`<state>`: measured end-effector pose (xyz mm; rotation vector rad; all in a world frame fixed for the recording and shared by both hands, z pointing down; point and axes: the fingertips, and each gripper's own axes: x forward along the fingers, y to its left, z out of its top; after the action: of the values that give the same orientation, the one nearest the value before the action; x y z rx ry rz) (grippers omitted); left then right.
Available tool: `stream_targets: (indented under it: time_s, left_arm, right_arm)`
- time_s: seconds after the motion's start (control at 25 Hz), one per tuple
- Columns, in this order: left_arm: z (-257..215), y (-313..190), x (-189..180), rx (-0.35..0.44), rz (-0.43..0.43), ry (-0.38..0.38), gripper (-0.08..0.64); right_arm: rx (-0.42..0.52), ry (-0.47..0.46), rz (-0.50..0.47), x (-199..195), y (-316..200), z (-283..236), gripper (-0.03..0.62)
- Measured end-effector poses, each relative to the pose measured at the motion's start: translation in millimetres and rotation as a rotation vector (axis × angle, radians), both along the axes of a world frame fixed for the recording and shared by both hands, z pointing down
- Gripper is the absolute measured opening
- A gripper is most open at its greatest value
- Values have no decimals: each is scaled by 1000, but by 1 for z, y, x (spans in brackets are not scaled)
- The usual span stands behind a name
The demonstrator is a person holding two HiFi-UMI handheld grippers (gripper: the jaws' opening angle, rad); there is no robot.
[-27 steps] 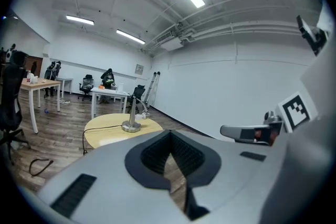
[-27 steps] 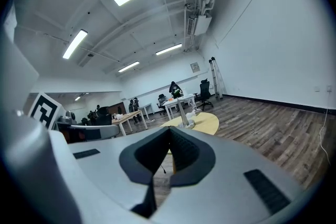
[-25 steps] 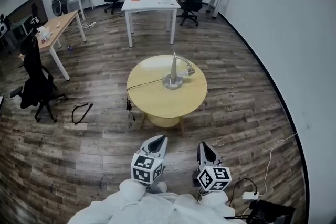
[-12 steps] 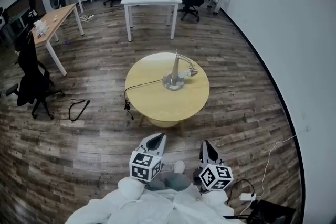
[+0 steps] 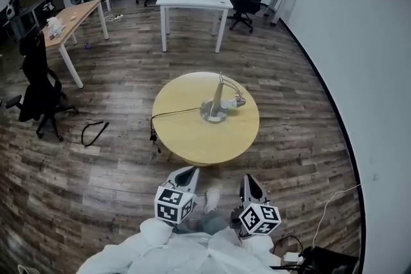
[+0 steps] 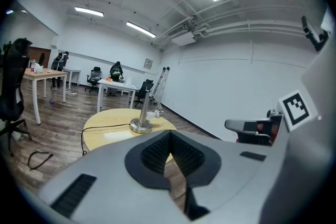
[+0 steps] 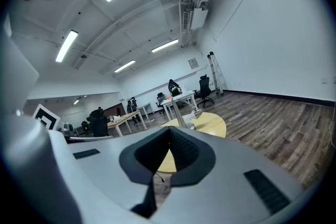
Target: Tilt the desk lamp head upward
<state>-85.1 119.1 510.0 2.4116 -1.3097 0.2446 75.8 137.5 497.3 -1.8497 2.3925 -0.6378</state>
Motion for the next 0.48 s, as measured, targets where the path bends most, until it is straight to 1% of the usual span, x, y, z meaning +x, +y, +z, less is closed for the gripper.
stream_targets:
  time_s: [0.28, 0.48]
  left_arm:
    - [0, -70, 16, 3, -37, -18, 0]
    - [-2, -119, 42, 3, -46, -28, 0]
  right_arm:
    - [7, -1, -34, 21, -76, 0, 8]
    - [12, -47, -34, 51, -129, -4, 8]
